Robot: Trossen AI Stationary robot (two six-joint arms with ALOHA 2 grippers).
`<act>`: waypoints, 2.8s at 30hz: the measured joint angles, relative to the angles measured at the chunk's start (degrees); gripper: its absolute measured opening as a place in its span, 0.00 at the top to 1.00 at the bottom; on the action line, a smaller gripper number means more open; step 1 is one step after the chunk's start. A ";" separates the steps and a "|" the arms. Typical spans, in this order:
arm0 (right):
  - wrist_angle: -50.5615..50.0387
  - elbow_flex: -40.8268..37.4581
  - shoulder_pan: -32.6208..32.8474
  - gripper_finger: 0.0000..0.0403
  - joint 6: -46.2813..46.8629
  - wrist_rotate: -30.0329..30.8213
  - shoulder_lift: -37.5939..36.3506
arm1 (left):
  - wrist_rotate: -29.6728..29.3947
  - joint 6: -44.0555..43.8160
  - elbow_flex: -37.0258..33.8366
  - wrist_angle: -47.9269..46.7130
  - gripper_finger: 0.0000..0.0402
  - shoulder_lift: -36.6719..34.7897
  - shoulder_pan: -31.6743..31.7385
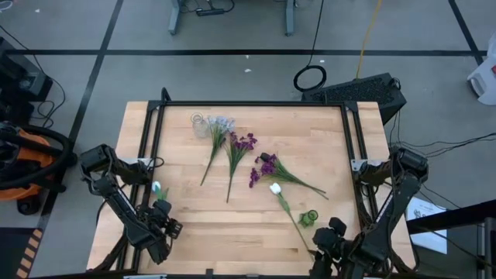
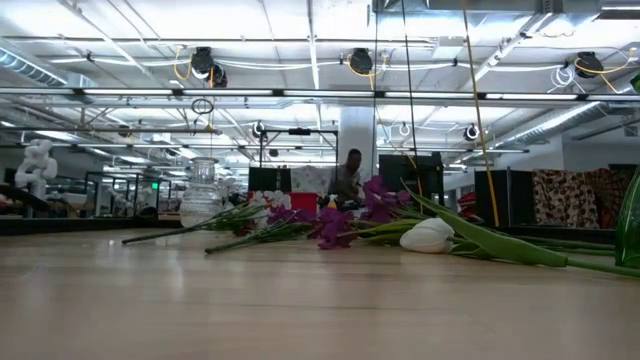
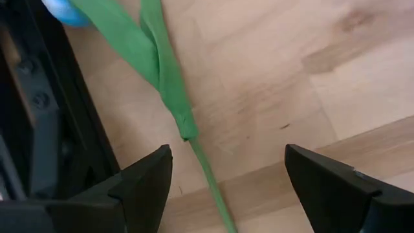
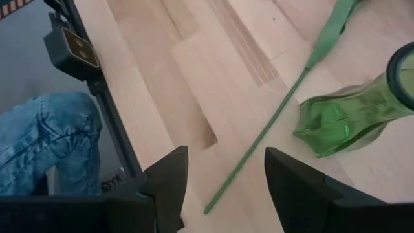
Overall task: Sort flowers into vase by color
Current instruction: Prepare the flowers
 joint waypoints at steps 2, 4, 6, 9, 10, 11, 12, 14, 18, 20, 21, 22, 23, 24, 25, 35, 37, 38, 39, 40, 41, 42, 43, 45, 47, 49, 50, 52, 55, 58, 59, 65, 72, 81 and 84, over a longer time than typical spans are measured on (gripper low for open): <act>0.11 0.00 0.00 0.51 0.00 0.05 0.80 | -0.04 -0.33 -0.93 1.93 0.28 0.00 -0.29; 0.18 0.00 0.00 0.51 0.00 0.07 1.40 | -0.42 -0.30 -1.81 3.57 0.31 -0.16 -0.30; 0.21 0.00 0.00 0.51 0.00 0.15 1.62 | -0.69 -0.39 -2.69 4.57 0.35 -0.33 -0.32; 0.46 0.00 -0.02 0.51 0.02 0.35 1.64 | -1.37 -0.29 -3.41 5.66 0.42 -0.33 -0.34; 0.64 0.00 -0.08 0.51 0.02 0.36 1.64 | -1.53 -0.29 -3.41 5.77 0.44 -0.33 -0.32; 0.78 0.00 -0.16 0.51 0.34 0.30 1.64 | -1.87 -0.27 -3.41 5.89 0.46 -0.31 -0.33; 0.82 0.00 -0.24 0.51 0.73 0.14 1.64 | -2.18 -0.22 -3.41 6.04 0.49 -0.28 -0.35; 0.86 0.00 -0.50 0.51 1.39 -0.45 1.64 | -2.95 -0.13 -3.41 6.28 0.53 -0.22 -0.36; 0.84 0.00 -0.85 0.51 2.43 -3.19 1.68 | -5.02 0.79 -3.45 6.59 0.63 -0.17 -0.38; 0.76 0.00 -1.04 0.51 3.55 -4.58 2.13 | -5.72 1.58 -3.47 6.66 0.68 -0.13 -0.38; 0.74 0.00 -1.16 0.51 3.95 -5.51 2.58 | -6.00 2.48 -3.47 6.76 0.71 -0.11 -0.38; 0.73 0.00 -1.27 0.51 4.45 -6.65 3.20 | -6.15 2.92 -3.50 6.80 0.74 -0.11 -0.38; 0.74 0.00 -1.47 0.51 4.90 -7.63 3.98 | -6.33 3.16 -3.52 6.81 0.76 -0.09 -0.38; 0.77 0.00 -1.69 0.51 5.09 -8.60 4.96 | -6.53 3.49 -3.53 6.83 0.79 -0.09 -0.36; 0.94 0.00 -1.98 0.51 5.18 -9.55 6.06 | -6.86 3.83 -3.54 6.83 0.82 -0.07 -0.36; 2.49 0.00 -2.40 0.51 9.55 -12.01 14.38 | -8.48 5.26 -3.02 6.26 0.97 0.05 -0.32; 3.31 0.00 -2.38 0.51 10.19 -11.70 15.53 | -9.29 5.83 -2.65 5.93 0.97 0.16 -0.30; 3.59 0.00 -2.40 0.51 10.59 -11.65 16.15 | -10.36 5.85 -2.46 5.46 0.97 0.20 -0.29; 3.78 0.02 -2.40 0.51 10.91 -11.35 16.78 | -11.35 5.83 -2.24 5.27 0.97 0.20 -0.25; 3.93 0.11 -2.35 0.51 11.00 -11.26 17.11 | -12.00 5.88 -1.96 5.34 0.97 0.20 -0.18; 4.07 0.15 -2.34 0.52 11.14 -11.08 17.47 | -12.71 5.92 -1.82 5.43 0.98 0.18 -0.21; 4.15 0.29 -2.32 0.52 11.42 -10.86 17.86 | -12.95 5.92 -1.69 5.35 0.98 0.18 -0.23; 4.13 0.31 -2.31 0.53 11.84 -10.70 18.12 | -12.96 5.92 -1.56 5.20 0.98 0.17 -0.26; 4.19 0.28 -2.29 0.56 12.51 -10.19 18.36 | -12.96 5.92 -1.45 5.31 0.98 0.15 -0.27; 4.42 0.28 -2.25 0.60 12.62 -9.77 18.40 | -12.96 5.92 -1.44 5.29 0.98 0.15 -0.27; 4.60 0.24 -2.25 0.66 12.65 -9.39 18.34 | -12.96 5.92 -1.44 5.34 0.98 0.15 -0.27; 4.71 0.24 -2.25 0.69 12.66 -9.23 18.38 | -12.96 5.92 -1.40 5.36 0.98 0.13 -0.27; 4.88 0.22 -2.27 0.76 12.66 -9.18 18.38 | -12.96 5.92 -1.40 5.36 0.98 0.13 -0.27; 5.15 0.15 -2.32 0.86 12.66 -9.07 18.41 | -13.06 5.92 -1.35 5.38 0.98 0.07 -0.27; 5.93 0.11 -2.32 0.97 12.63 -8.89 18.45 | -13.22 5.90 -1.35 5.39 0.98 0.04 -0.27; 6.39 0.11 -2.34 0.98 12.61 -8.87 18.45 | -13.38 5.90 -1.35 5.41 0.98 0.04 -0.27; 7.40 0.02 -2.34 0.99 13.93 -8.76 18.45 | -14.81 5.90 -1.31 5.46 0.98 0.04 -0.30; 6.32 1.15 -1.84 1.00 14.80 -5.78 18.21 | -15.95 7.35 -0.30 5.39 0.98 0.02 -0.32; 5.67 5.07 -2.07 1.00 10.97 1.24 17.41 | -28.05 12.96 5.78 1.59 0.98 -0.02 -0.15; 5.98 5.97 -2.16 1.00 8.69 4.94 16.24 | -32.26 13.11 7.53 -1.18 0.98 -0.10 0.29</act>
